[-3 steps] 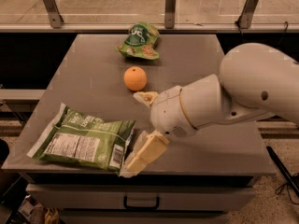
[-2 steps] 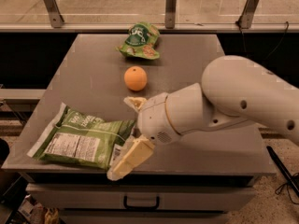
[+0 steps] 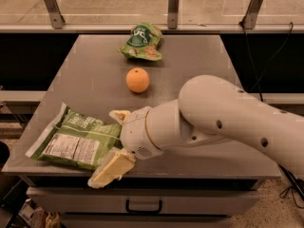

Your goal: Move green jalapeno chip bag near green rice chip bag

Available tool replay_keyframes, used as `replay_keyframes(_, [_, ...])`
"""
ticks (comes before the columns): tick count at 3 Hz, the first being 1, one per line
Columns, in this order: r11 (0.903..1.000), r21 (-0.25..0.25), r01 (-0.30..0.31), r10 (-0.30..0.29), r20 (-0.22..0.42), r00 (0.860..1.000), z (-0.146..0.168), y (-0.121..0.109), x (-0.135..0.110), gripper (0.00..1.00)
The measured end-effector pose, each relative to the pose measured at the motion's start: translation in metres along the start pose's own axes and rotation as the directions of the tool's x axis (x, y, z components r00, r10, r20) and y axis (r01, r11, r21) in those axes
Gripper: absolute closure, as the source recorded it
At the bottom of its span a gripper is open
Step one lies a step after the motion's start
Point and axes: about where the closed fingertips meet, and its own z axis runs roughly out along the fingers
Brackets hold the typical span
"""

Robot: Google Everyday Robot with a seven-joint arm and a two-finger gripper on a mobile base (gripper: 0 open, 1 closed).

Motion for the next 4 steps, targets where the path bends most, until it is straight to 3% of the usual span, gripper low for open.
replay_keyframes(1, [1.0000,0.003,0.005,-0.005,-0.001,1.000,-0.0006,0.0004,-0.0017,0.28])
replay_keyframes(4, [0.9998,0.006,0.021,-0.021,-0.007,1.000,-0.0013,0.0039,-0.0074,0.98])
